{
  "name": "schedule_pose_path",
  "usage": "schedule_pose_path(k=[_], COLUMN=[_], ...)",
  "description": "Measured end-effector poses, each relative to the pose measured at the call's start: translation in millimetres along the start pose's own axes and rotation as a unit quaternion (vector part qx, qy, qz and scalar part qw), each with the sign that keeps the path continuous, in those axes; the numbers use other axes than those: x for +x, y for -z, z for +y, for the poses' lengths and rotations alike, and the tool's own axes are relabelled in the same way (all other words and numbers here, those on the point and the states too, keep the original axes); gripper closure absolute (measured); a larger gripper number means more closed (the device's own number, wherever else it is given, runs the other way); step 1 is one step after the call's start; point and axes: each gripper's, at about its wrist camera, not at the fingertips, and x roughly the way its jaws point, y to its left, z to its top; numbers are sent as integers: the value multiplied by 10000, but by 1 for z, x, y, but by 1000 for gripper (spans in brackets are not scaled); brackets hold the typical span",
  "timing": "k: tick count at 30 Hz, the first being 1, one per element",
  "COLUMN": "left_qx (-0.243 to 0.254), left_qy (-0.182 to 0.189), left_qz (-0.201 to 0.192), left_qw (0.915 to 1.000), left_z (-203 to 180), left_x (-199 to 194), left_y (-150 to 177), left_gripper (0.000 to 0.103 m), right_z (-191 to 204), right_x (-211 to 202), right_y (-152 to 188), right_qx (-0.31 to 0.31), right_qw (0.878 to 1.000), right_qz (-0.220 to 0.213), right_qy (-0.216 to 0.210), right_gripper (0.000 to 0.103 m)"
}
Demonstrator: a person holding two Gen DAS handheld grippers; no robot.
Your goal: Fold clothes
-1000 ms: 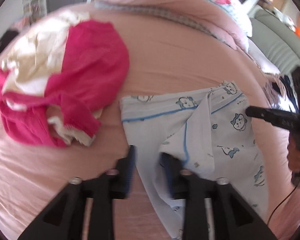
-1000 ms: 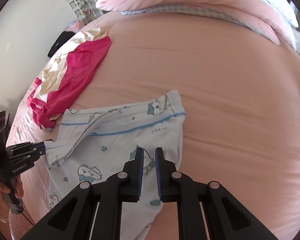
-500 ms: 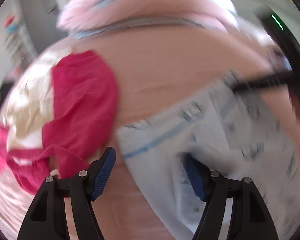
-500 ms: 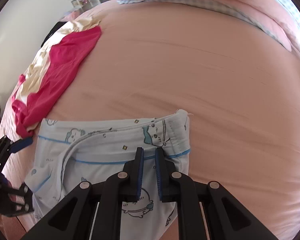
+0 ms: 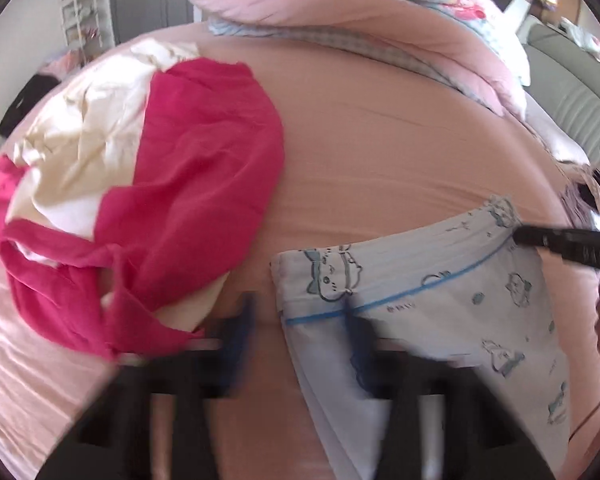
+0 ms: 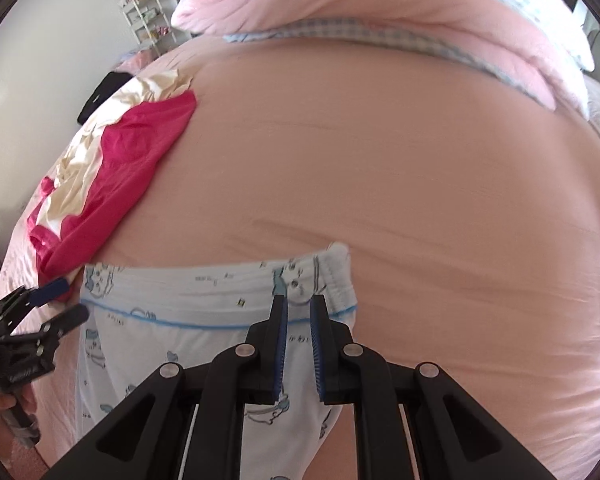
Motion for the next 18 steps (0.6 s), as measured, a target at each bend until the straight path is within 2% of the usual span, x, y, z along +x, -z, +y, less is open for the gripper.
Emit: schedule_pose_path(k=[2, 7, 11, 13, 16, 18], left_qx=[-34, 278, 422, 454, 342, 354], left_qy=[-18, -180, -453, -466, -419, -90], left_qz=[-39, -285, -234, -180, -244, -303], left_qw=[10000, 9990, 9978, 9977, 9982, 9989], left_z=[-3, -11, -7, -7, -7, -10], left_x=[4, -5, 12, 14, -10, -33], left_y=[0, -7, -16, -16, -14, -1], left_gripper=[94, 97, 97, 94, 94, 92], right_z=[1, 7, 7, 2, -9, -5], right_x=[10, 17, 18, 14, 0, -17], right_y=[8, 1, -9, -13, -8, 6], right_qx=[-80, -231, -133, -10, 264, 163], right_qw=[9999, 9993, 9986, 9976, 9982, 9988], right_qz=[124, -22, -316, -541, -479, -444], right_qy=[1, 306, 400, 441, 261, 153], right_gripper=[92, 92, 93, 93, 93, 92])
